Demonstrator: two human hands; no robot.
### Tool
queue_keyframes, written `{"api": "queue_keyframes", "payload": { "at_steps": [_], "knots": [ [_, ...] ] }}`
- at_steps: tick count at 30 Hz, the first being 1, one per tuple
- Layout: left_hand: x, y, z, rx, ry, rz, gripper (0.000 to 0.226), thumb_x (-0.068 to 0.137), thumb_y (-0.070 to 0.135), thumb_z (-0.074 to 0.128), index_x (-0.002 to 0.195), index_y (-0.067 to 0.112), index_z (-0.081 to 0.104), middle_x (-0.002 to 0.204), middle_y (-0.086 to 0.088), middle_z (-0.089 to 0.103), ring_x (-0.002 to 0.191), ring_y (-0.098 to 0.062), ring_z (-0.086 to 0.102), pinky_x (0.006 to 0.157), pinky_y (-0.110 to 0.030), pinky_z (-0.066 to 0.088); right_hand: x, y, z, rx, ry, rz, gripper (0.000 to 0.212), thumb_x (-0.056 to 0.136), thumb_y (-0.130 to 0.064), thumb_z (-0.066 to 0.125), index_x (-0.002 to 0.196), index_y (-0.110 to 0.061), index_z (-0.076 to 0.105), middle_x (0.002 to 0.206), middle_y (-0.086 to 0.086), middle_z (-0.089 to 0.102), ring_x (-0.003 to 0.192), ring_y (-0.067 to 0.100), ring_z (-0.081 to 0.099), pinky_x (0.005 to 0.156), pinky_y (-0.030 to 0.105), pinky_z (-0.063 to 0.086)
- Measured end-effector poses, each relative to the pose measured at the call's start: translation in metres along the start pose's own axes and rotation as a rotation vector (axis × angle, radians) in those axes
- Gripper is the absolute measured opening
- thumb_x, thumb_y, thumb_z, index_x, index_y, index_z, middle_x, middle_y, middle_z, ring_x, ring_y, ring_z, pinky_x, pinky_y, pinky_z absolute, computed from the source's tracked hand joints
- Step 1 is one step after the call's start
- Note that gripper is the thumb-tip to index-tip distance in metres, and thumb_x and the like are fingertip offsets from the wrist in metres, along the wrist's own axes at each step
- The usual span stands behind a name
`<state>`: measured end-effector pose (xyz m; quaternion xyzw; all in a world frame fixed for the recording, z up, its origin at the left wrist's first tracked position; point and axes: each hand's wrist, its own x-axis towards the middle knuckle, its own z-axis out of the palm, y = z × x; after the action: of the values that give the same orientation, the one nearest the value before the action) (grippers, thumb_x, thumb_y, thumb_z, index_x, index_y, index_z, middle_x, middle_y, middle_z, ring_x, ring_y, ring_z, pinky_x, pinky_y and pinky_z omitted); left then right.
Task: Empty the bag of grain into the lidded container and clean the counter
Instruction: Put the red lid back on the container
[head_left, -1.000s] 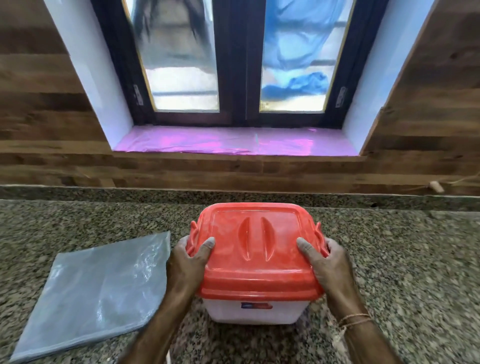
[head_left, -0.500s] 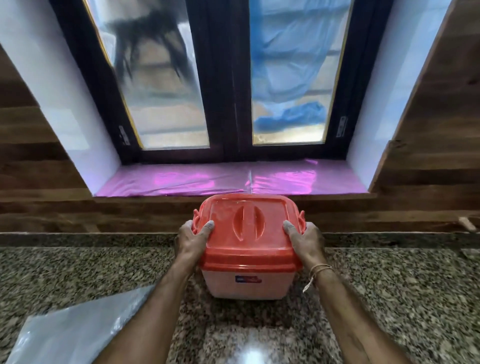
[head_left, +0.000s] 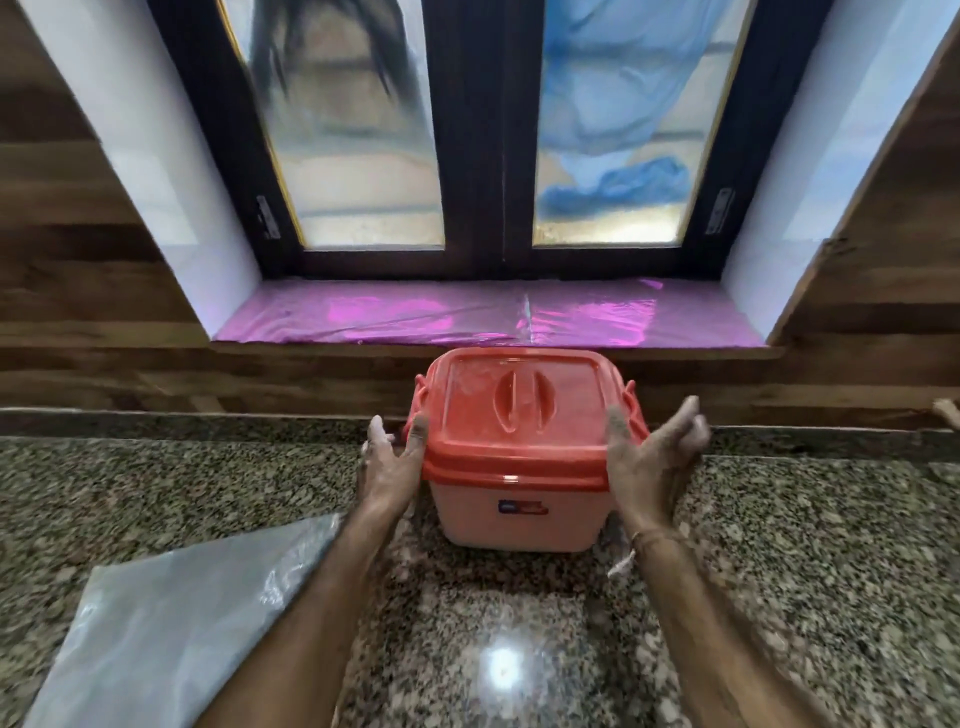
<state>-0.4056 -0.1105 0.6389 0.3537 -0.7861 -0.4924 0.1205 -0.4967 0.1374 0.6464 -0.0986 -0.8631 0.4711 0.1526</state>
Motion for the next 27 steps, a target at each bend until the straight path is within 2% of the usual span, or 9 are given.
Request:
{"api": "queue_keyframes", "payload": {
  "at_steps": [3,7,9,12,14,17,21,25,27],
  "knots": [
    [-0.033,-0.071,-0.049,0.105,0.154,-0.003,0.087,0.089,0.067,0.054,0.155,0.014,0.033,0.147,-0.016,0.051,0.133,-0.036,0.049,0.106,-0.045,0.043,-0.102,-0.006,-0.012,0.065,0.171,-0.26,0.077,0.092,-0.035,0.066,0.154,-0.008,0.029,0.157,0.023,0.026,0.144,0.036,0.031,0.118,0.046,0.028],
    [-0.064,-0.185,-0.14,0.278,0.281,-0.301,0.083,0.091,0.06,0.059,0.152,0.01,0.033,0.152,-0.021,0.04,0.138,-0.041,0.037,0.11,-0.053,0.036,-0.228,0.009,0.028,0.021,-0.44,-0.335,0.056,0.09,-0.022,0.073,0.139,-0.014,0.049,0.136,0.009,0.048,0.128,0.026,0.049,0.105,0.03,0.037],
    [-0.071,-0.227,-0.173,0.387,0.307,-0.413,0.086,0.091,0.057,0.061,0.153,0.005,0.031,0.153,-0.025,0.036,0.14,-0.043,0.034,0.111,-0.055,0.032,-0.256,0.019,0.054,-0.106,-0.751,-0.249,0.053,0.092,-0.032,0.07,0.139,-0.014,0.05,0.131,0.009,0.053,0.125,0.026,0.052,0.097,0.027,0.039],
    [-0.071,-0.3,-0.24,0.453,0.291,-0.561,0.09,0.089,0.052,0.066,0.154,0.003,0.027,0.155,-0.03,0.032,0.144,-0.046,0.028,0.116,-0.056,0.028,-0.309,0.016,0.109,-0.263,-1.001,-0.019,0.064,0.092,-0.042,0.067,0.14,-0.005,0.047,0.133,0.018,0.058,0.122,0.032,0.054,0.096,0.034,0.044],
    [-0.072,-0.331,-0.27,0.442,0.256,-0.632,0.088,0.089,0.05,0.068,0.153,0.004,0.029,0.155,-0.031,0.033,0.144,-0.047,0.03,0.117,-0.056,0.027,-0.334,0.01,0.136,-0.268,-0.999,0.086,0.066,0.087,-0.045,0.071,0.135,-0.005,0.049,0.128,0.017,0.064,0.115,0.032,0.061,0.095,0.038,0.051],
    [-0.072,-0.35,-0.295,0.504,0.216,-0.58,0.068,0.085,0.047,0.072,0.134,0.003,0.05,0.135,-0.027,0.056,0.126,-0.045,0.052,0.105,-0.049,0.045,-0.347,0.016,0.167,-0.279,-0.891,0.211,0.059,0.08,-0.044,0.08,0.119,-0.004,0.06,0.115,0.014,0.071,0.103,0.032,0.068,0.084,0.037,0.054],
    [-0.07,-0.367,-0.316,0.401,0.061,-0.53,0.055,0.083,0.034,0.078,0.123,0.002,0.058,0.124,-0.023,0.067,0.113,-0.04,0.064,0.091,-0.04,0.052,-0.326,0.1,0.2,-0.186,-0.947,0.397,0.085,0.034,-0.071,0.088,0.085,-0.004,0.077,0.08,0.014,0.079,0.077,0.033,0.076,0.077,0.058,0.061],
    [-0.077,-0.381,-0.33,0.373,-0.171,-0.548,0.054,0.074,0.034,0.086,0.115,0.007,0.064,0.116,-0.014,0.072,0.093,-0.028,0.07,0.082,-0.038,0.058,-0.335,0.036,0.144,0.218,-0.794,0.663,0.042,0.091,-0.036,0.071,0.108,0.003,0.073,0.112,0.026,0.074,0.095,0.034,0.07,0.098,0.051,0.054],
    [-0.076,-0.381,-0.329,0.546,-0.04,-0.454,0.087,0.075,0.04,0.085,0.144,0.01,0.042,0.144,-0.02,0.051,0.122,-0.034,0.056,0.1,-0.043,0.05,-0.346,0.023,0.13,0.525,-0.814,0.856,0.05,0.1,-0.047,0.054,0.118,-0.003,0.069,0.113,0.018,0.074,0.103,0.033,0.068,0.097,0.048,0.052]
  ]
}}
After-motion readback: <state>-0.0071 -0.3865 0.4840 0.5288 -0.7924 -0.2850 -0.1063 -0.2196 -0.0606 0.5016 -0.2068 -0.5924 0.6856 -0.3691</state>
